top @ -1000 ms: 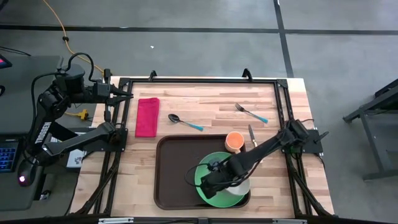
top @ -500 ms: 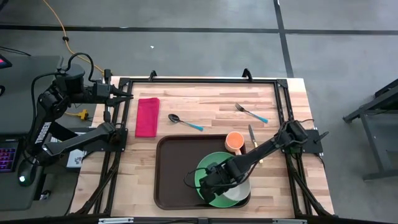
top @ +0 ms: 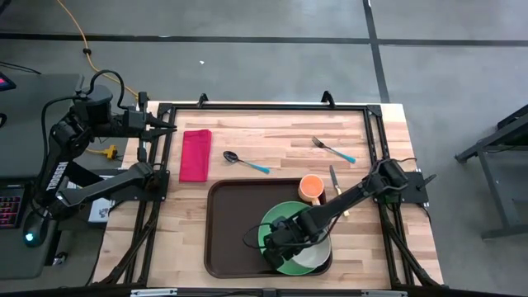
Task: Set up tray
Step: Put the gray bowl on the green plate on the brown serving tray, then put the red napkin to the left of the green plate on the brown serving tray
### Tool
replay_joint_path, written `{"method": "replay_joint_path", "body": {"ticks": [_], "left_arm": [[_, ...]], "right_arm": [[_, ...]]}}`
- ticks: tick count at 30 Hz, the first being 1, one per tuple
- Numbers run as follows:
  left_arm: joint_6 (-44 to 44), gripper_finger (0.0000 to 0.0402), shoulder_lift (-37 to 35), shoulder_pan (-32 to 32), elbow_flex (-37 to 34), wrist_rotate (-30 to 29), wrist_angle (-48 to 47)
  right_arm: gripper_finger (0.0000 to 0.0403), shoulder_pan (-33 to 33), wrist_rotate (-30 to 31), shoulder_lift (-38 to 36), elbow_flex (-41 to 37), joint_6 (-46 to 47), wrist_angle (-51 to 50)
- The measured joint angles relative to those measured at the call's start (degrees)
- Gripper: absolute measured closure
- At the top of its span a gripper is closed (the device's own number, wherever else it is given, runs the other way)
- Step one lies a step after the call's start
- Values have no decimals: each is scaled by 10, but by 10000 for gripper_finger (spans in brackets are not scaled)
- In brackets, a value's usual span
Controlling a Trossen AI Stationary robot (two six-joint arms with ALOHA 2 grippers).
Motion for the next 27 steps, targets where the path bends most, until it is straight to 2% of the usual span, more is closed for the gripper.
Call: {"method": "replay_joint_path", "body": {"ticks": [10, 17, 23, 27], "left_arm": [[0, 339, 0, 0, 0, 2, -4], [0, 339, 0, 0, 0, 3, -9], [0, 339, 0, 0, 0, 5, -9], [0, 339, 0, 0, 0, 9, -10]], "right_arm": [[297, -4, -4, 1, -1, -3, -8], [280, -4, -13, -11, -1, -29, 32], [290, -13, 55, -53, -1, -59, 75], [305, -24, 161, -90, -1, -109, 106]]}}
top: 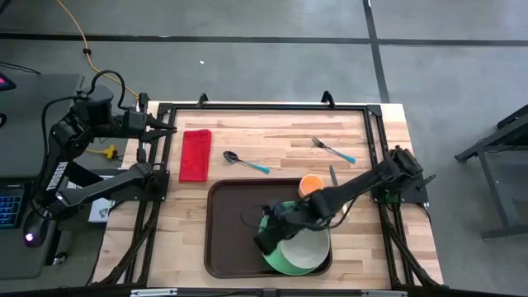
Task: Set up tray
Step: Put the red napkin to the left of the green plate on the brown serving tray
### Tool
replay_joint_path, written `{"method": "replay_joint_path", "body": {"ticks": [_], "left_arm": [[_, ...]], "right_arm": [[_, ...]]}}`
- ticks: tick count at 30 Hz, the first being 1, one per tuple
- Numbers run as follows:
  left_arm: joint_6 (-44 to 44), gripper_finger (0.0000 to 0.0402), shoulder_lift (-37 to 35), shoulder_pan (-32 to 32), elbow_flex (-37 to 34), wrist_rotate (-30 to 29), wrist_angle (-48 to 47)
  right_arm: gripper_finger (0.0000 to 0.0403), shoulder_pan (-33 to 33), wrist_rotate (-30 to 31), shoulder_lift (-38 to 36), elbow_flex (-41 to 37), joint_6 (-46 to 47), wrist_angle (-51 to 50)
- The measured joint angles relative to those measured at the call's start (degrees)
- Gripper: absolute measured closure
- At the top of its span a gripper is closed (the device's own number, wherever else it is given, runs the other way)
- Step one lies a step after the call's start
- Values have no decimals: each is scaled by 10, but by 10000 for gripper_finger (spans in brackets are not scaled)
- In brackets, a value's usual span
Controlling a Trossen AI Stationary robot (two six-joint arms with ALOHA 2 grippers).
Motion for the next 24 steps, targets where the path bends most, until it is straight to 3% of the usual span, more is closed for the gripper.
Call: {"method": "replay_joint_path", "body": {"ticks": [6, 10, 24], "left_arm": [[1, 339, 0, 0, 0, 4, -3], [2, 339, 0, 0, 0, 4, -3], [15, 339, 0, 0, 0, -45, -3]], "right_arm": [[357, -24, 169, -56, 0, -83, 11], [397, -45, 198, -101, 0, -154, 2], [402, -119, 328, -310, 0, -255, -215]]}}
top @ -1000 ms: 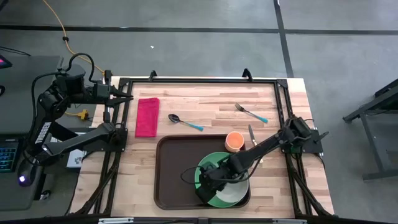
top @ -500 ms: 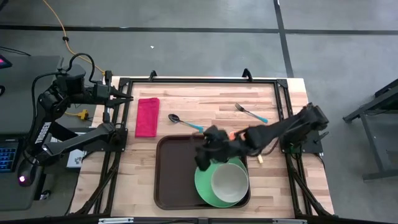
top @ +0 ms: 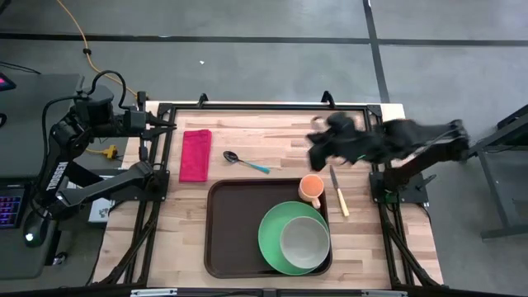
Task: Set up tray
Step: Put the red napkin to the left of the green plate on the brown serving tray
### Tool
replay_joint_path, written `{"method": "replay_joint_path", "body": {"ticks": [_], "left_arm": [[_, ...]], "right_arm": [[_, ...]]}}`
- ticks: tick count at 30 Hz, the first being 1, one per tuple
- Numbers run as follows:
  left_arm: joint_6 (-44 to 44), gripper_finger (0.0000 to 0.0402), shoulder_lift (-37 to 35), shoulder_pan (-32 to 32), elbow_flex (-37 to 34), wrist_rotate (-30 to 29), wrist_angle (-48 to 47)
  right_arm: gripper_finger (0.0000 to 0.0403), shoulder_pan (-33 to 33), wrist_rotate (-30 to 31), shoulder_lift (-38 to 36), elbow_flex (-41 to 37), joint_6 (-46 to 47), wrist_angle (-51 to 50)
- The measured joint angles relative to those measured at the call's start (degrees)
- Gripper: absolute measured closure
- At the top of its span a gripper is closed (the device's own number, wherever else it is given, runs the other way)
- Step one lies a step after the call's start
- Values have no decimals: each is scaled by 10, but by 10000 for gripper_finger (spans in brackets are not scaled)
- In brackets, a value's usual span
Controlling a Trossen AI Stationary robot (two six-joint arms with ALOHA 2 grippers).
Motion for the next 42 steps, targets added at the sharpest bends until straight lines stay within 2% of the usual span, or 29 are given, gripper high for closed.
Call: {"method": "replay_joint_path", "body": {"ticks": [7, 12, 15, 22, 26, 31, 36, 42], "left_arm": [[1, 339, 0, 0, 0, -26, 0], [-13, 339, 0, 0, 0, -58, 0], [-30, 339, 0, 0, 0, -97, 4], [-85, 339, 0, 0, 0, -185, 14], [-173, 339, -2, 0, -23, -271, 1], [-321, 339, -16, 0, -95, -397, -40], [-459, 339, -22, 0, -179, -413, -50], [-550, 339, -11, 0, -266, -398, -25]], "right_arm": [[403, -10, 72, -120, 0, -40, -87], [403, -10, 92, -199, -3, -41, -163], [402, -10, 92, -255, -40, -42, -172], [402, -10, 87, -406, -180, -25, -154], [402, -10, 81, -461, -238, -43, -128], [402, -10, 72, -496, -274, -56, -120], [403, -10, 65, -497, -278, -75, -109], [403, -10, 44, -497, -278, -130, -63]]}}
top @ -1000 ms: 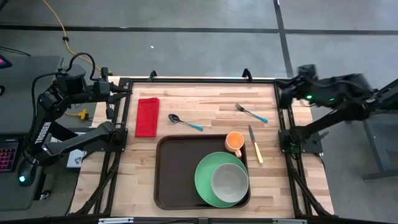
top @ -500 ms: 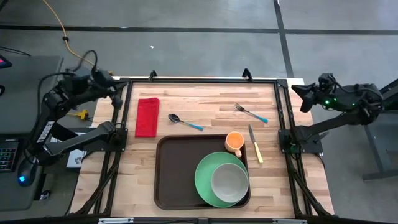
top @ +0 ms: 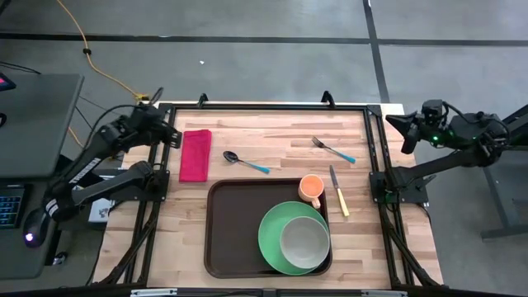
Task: Set up tray
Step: Put the red napkin to the left of the green plate on the brown serving tray
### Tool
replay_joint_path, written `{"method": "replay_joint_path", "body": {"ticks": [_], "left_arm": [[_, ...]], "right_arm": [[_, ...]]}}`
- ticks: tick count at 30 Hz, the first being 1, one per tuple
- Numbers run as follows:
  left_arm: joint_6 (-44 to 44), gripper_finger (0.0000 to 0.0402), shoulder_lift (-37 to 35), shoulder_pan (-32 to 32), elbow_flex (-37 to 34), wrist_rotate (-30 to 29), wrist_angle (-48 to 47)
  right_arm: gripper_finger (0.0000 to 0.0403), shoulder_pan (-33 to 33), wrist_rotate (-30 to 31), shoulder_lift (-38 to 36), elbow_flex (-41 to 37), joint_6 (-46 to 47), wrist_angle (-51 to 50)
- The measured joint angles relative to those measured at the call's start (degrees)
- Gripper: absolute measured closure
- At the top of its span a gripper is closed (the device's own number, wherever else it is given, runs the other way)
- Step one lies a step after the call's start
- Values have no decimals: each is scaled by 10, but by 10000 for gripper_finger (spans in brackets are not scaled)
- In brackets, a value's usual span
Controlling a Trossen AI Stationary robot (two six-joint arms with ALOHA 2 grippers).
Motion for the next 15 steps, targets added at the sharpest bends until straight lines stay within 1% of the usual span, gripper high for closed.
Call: {"method": "replay_joint_path", "body": {"ticks": [2, 6, 8, 12, 15], "left_arm": [[-3, 339, 9, 0, -23, 22, 22], [61, 339, 47, 0, -47, 85, 101], [81, 339, 78, 0, -49, 111, 126], [60, 339, 150, 3, -49, 110, 109], [36, 339, 196, 23, -49, 109, 102]], "right_arm": [[403, 0, -8, 0, 0, -15, 12], [402, 0, -24, 0, 0, -35, 24], [402, 0, -26, 0, 0, -44, 32], [402, 0, -32, 0, 0, -57, 35], [402, 0, -40, 0, 0, -59, 35]]}}
